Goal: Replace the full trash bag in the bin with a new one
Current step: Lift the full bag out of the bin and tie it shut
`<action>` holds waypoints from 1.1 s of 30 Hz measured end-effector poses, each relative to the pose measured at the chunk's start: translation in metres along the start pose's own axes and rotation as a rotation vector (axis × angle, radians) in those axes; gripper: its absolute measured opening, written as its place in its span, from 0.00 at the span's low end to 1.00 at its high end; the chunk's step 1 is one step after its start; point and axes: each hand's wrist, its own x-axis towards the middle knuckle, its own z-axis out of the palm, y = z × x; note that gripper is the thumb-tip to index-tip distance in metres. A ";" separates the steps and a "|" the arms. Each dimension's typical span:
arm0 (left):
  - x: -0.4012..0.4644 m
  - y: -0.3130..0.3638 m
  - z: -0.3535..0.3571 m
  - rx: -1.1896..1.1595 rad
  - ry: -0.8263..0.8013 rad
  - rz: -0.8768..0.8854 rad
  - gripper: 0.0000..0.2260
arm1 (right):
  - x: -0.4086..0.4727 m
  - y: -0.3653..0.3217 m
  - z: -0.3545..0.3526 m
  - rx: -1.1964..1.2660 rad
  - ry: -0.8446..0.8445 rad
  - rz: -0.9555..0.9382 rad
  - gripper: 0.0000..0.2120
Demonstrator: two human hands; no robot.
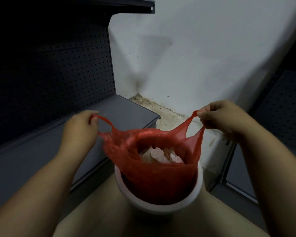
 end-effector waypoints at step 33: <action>-0.075 0.090 0.098 -0.668 -0.769 -0.410 0.30 | -0.029 -0.005 0.015 -0.274 -0.265 -0.339 0.09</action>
